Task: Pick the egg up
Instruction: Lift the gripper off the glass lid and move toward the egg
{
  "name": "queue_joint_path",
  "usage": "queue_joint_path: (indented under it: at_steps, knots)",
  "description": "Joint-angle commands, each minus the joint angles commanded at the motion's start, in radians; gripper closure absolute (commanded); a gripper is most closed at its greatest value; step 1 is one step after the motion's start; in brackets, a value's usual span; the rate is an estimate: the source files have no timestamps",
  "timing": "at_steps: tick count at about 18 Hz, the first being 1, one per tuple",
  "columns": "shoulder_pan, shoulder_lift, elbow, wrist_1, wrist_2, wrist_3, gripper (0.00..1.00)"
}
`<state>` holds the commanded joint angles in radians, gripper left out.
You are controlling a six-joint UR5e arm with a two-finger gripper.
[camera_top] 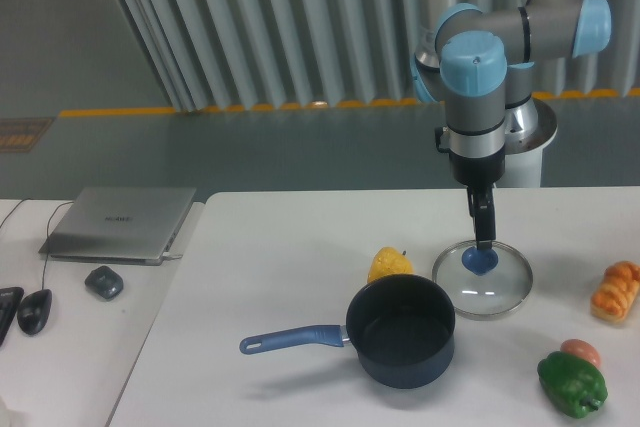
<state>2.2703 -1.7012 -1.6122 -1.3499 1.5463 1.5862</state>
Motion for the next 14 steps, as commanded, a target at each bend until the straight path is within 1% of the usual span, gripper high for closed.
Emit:
queue_joint_path:
  at_steps: [2, 5, 12, 14]
  knots:
    - [0.006, 0.008, -0.015, 0.005, -0.026, 0.000, 0.00]
    - [0.041, 0.015, -0.020, 0.006, -0.119, -0.029, 0.00]
    - [0.041, 0.026, -0.021, 0.008, -0.117, -0.060, 0.00]
    - [0.041, 0.025, -0.021, 0.009, -0.115, -0.115, 0.00]
